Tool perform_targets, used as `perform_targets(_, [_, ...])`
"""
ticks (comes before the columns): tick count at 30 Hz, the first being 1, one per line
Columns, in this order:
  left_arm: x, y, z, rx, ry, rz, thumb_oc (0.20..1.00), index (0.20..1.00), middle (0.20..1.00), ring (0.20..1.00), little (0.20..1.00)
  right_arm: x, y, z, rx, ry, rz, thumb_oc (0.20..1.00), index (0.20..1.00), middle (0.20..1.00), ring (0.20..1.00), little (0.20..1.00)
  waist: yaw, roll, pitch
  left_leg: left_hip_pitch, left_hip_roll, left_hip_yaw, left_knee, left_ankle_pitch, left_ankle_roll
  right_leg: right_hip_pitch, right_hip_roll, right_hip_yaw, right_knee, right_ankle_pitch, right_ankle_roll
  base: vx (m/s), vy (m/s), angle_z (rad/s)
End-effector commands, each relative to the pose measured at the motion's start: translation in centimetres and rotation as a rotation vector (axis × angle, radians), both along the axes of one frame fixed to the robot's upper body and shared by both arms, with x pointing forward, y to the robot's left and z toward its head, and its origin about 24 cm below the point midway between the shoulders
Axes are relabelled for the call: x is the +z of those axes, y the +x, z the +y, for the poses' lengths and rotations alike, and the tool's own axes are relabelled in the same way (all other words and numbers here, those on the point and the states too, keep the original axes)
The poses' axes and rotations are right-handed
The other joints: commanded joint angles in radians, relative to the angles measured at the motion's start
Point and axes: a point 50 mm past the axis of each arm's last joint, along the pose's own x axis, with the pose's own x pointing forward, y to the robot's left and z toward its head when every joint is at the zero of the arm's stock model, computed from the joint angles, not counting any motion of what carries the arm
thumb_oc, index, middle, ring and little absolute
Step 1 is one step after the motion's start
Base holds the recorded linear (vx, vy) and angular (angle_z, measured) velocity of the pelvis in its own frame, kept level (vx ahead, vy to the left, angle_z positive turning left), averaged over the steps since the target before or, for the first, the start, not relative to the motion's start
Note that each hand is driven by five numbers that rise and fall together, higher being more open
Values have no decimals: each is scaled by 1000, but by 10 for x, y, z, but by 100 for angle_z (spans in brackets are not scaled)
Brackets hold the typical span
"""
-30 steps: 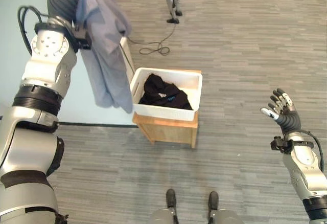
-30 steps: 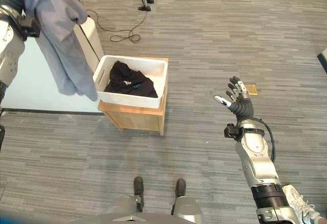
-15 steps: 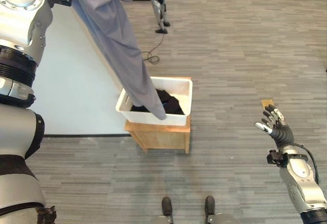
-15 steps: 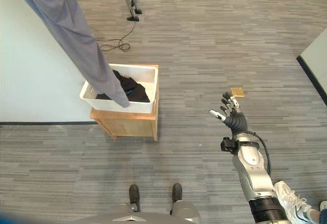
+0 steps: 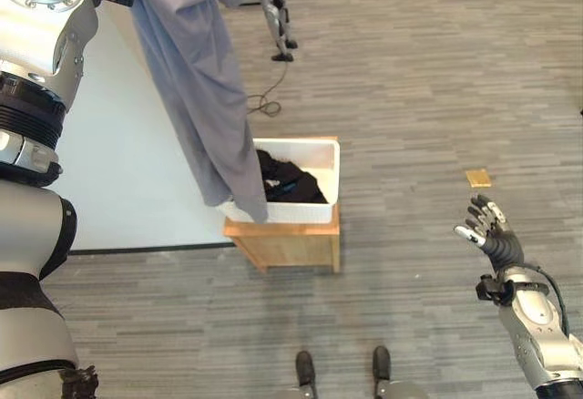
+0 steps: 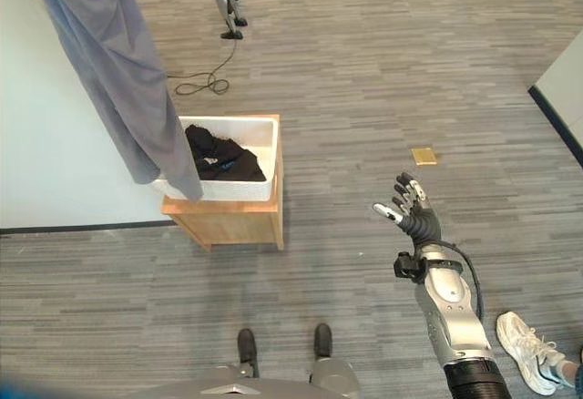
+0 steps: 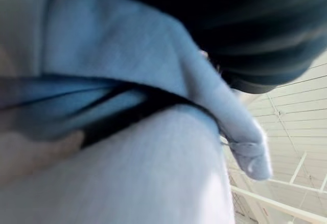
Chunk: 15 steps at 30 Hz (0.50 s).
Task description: Pick up bed clothes into laundry basket.
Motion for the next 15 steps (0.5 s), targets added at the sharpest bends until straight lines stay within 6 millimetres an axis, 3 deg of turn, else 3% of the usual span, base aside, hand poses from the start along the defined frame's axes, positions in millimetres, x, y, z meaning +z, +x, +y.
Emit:
perform_targets(1, [74, -42, -6, 11, 3, -287, 200, 200, 200, 200, 200, 31, 8, -7, -7, -45, -150, 1000, 1000, 1000, 1000, 1000, 9, -19, 22, -8, -13, 3, 4, 2, -2, 130, -78, -1, 12, -70, 149, 38, 42, -4])
perform_targets(8, [91, -57, -5, 47, 42, -340, 200, 200, 200, 200, 200, 23, 6, -12, -25, -52, -111, 1000, 1000, 1000, 1000, 1000, -6, -10, 17, -5, -25, 32, 4, -17, 4, 108, -90, 32, 12, -18, 166, 81, 55, -16])
perform_targets(15, [106, -64, -9, 54, 18, -380, 200, 200, 200, 200, 200, 21, 9, -10, -17, -37, -108, 1000, 1000, 1000, 1000, 1000, -23, -31, 28, -45, -26, 55, 4, -21, 7, 52, -88, 65, 12, 23, 174, 18, 57, -21])
